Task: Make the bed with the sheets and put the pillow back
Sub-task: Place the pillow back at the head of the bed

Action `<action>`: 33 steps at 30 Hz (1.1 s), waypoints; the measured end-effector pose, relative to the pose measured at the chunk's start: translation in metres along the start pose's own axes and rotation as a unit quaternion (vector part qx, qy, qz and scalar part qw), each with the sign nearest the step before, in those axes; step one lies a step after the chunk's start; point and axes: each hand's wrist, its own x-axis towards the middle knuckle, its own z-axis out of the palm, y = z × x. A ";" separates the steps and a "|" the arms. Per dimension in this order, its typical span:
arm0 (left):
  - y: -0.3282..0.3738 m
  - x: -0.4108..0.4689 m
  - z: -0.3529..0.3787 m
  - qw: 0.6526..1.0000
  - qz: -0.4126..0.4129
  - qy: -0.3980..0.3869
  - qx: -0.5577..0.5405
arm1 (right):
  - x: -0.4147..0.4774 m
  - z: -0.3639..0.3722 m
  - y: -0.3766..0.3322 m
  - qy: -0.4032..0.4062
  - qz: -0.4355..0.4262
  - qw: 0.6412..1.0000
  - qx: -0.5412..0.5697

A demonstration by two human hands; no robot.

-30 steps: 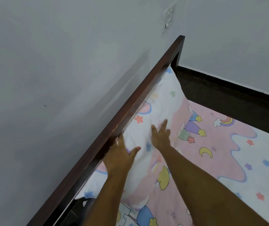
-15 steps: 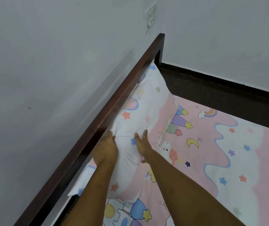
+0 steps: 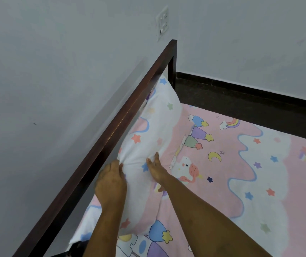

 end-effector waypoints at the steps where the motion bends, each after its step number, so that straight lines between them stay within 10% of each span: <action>1: -0.001 0.001 -0.003 1.000 0.010 0.020 -0.005 | 0.000 0.001 0.001 0.002 -0.003 1.000 -0.008; 16: 0.004 -0.024 -0.005 0.989 0.115 0.072 -0.052 | -0.029 0.003 -0.001 0.025 -0.033 0.997 -0.065; 33: 0.083 -0.105 -0.005 0.944 0.275 -0.159 0.092 | -0.138 -0.070 0.085 0.170 -0.058 0.983 -0.028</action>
